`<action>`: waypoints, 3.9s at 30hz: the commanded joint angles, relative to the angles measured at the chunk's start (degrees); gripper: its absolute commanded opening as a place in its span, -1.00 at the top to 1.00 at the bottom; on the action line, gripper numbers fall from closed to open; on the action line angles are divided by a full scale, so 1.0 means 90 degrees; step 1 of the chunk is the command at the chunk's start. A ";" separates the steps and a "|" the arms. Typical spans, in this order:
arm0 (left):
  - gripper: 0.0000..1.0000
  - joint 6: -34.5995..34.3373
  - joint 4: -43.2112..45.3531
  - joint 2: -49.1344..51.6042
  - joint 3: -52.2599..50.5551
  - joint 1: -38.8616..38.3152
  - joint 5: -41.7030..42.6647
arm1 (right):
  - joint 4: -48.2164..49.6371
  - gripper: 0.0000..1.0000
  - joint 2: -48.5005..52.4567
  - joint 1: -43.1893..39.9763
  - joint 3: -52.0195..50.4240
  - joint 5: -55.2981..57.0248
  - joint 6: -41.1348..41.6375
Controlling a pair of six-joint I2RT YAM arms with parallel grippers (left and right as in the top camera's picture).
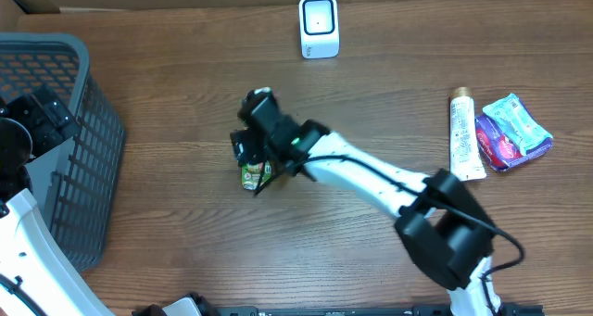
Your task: Scan the item barcode
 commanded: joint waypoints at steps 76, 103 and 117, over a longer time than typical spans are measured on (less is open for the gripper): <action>-0.98 -0.0066 0.0012 0.0000 0.0068 0.0010 -0.0032 | -0.2832 0.92 0.0058 -0.0537 0.0270 -0.1870 -0.4201; -0.99 -0.0066 0.0012 0.0017 0.0068 0.0010 -0.0032 | -0.2531 -1.00 0.0058 -0.0954 0.0389 -0.1877 -0.5246; -0.99 -0.0066 0.0012 0.0029 0.0068 0.0010 -0.0032 | -0.1462 -0.99 0.0226 -0.0775 -0.0471 -0.0102 -0.5195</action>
